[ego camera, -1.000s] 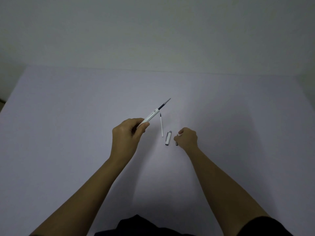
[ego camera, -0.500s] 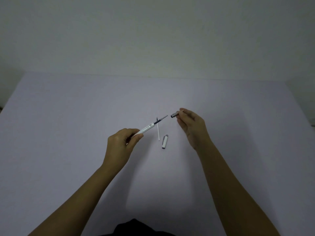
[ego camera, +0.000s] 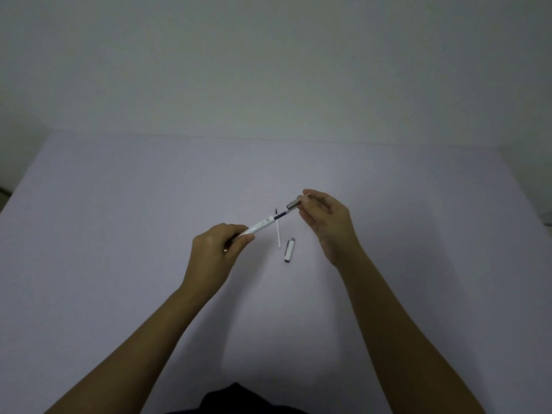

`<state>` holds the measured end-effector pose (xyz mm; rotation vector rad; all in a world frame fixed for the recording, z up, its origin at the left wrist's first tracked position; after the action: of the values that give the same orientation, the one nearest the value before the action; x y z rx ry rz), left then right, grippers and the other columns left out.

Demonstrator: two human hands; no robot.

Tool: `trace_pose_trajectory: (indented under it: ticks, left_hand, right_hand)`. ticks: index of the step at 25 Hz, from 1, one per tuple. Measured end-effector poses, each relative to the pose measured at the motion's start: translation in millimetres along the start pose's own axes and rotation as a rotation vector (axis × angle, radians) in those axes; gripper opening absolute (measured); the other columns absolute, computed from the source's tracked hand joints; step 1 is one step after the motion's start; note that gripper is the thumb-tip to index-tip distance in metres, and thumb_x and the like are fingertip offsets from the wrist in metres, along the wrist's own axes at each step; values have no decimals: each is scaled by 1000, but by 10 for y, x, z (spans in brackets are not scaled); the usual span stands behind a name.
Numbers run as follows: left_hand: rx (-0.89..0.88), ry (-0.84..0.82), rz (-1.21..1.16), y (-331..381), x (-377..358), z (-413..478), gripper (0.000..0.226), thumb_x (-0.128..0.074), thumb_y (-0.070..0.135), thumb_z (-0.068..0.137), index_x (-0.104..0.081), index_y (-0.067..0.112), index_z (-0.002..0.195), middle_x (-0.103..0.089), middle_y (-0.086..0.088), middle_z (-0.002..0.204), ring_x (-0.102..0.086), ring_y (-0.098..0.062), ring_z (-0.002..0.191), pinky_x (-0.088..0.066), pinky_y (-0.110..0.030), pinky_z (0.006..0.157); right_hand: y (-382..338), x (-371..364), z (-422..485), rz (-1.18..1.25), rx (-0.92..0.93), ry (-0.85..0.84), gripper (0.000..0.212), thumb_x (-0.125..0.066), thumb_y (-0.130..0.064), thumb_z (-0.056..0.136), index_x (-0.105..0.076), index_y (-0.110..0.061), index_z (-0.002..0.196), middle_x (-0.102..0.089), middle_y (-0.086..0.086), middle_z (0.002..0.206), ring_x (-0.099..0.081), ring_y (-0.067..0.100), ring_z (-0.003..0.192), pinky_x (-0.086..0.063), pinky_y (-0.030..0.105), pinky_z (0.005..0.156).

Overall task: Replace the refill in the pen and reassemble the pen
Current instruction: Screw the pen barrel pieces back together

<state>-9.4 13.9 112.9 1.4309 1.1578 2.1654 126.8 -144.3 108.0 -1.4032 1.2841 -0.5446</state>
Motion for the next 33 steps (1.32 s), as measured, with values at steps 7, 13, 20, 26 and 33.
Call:
trace_pose_trajectory:
  ticks: [7, 13, 20, 26, 33]
  left_hand:
    - [-25, 13, 18, 20, 55, -27, 16, -63, 24, 83, -71, 11, 89, -66, -2, 69, -55, -16, 61, -39, -14, 61]
    - [-25, 9, 21, 50, 37, -4, 14, -64, 23, 84, -71, 12, 89, -66, -3, 70, -56, -16, 62, -39, -15, 61]
    - [-59, 10, 21, 108, 53, 30, 13, -66, 20, 83, -71, 10, 90, -65, -3, 69, -52, -8, 61, -37, -9, 60]
    - [-194, -27, 58, 119, 43, 47, 22, -61, 27, 83, -72, 10, 91, -64, -3, 67, -48, -12, 67, -35, -6, 60]
    - [-402, 32, 253, 135, 42, -27, 30, -53, 29, 87, -70, 6, 95, -68, -6, 78, -54, -12, 64, -35, -10, 60]
  right_hand:
    - [-70, 95, 10, 75, 39, 87, 13, -57, -3, 88, -64, -14, 92, -67, 4, 90, -68, 5, 79, -53, 11, 70]
    - [-74, 46, -36, 71, 39, 56, 13, -58, -3, 88, -64, -14, 92, -69, 2, 87, -69, 4, 77, -53, 12, 71]
    - [-17, -76, -118, -182, 73, -98, 19, -60, -9, 88, -63, -23, 100, -70, -2, 84, -68, 9, 84, -54, 23, 82]
    - [-56, -65, -176, -624, 164, -60, 19, -62, -28, 87, -64, -13, 75, -62, -2, 63, -63, 5, 59, -56, 23, 70]
    - [-80, -74, -210, -973, 106, -102, 44, -53, -41, 90, -59, -8, 61, -51, 1, 53, -47, 14, 53, -38, 23, 54]
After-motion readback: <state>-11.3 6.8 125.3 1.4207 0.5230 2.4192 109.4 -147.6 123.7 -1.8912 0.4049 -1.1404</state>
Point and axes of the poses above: each hand's wrist, its own z-axis towards the middle knuckle, its own x-axis out of the back of the hand, y = z × x, the point moved 4 cm from there along z, towards the middle knuckle
